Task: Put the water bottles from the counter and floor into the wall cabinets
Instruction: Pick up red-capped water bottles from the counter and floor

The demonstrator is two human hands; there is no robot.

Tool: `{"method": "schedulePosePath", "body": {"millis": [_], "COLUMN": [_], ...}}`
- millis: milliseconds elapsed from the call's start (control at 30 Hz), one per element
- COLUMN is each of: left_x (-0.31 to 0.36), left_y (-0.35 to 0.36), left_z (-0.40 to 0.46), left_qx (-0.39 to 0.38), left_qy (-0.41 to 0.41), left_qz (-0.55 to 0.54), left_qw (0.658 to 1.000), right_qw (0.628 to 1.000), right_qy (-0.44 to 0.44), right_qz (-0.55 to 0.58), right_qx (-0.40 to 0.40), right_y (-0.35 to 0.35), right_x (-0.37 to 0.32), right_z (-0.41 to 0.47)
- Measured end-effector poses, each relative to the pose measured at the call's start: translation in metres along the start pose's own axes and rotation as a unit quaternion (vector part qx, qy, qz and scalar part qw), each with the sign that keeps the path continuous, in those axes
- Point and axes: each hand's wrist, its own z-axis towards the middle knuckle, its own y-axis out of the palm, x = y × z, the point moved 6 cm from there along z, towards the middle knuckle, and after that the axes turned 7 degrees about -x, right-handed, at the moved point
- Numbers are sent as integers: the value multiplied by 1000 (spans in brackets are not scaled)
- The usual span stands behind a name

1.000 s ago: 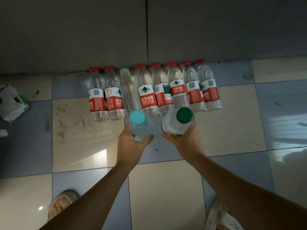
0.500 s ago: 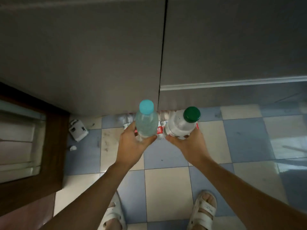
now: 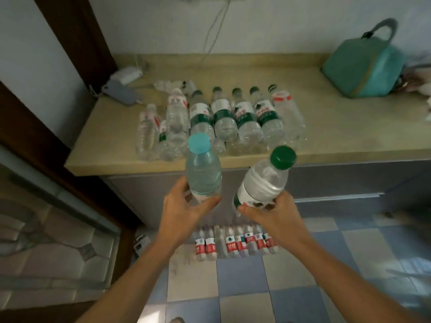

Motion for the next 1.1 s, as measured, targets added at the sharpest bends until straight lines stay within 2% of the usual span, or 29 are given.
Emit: {"method": "schedulePosePath", "body": {"millis": [233, 467, 767, 933, 1100], "left_x": [104, 234, 416, 491, 539], "left_y": [-89, -121, -156, -183, -220], "left_z": [60, 140, 224, 264, 317], "left_qx": [-7, 35, 167, 209, 224], "left_qy": [70, 163, 268, 296, 312], "left_qz": [12, 2, 29, 25, 39], "left_qw": [997, 986, 948, 932, 922], "right_qw": [996, 982, 932, 917, 907], "right_qy": [-81, -165, -355, -391, -416], "right_qz": [13, 15, 25, 47, 38], "right_qx": [38, 91, 76, 66, 56], "right_y": [10, -40, -113, -138, -150], "right_x": [-144, -285, -470, -553, -619], "right_z": [31, 77, 148, 195, 242]}}
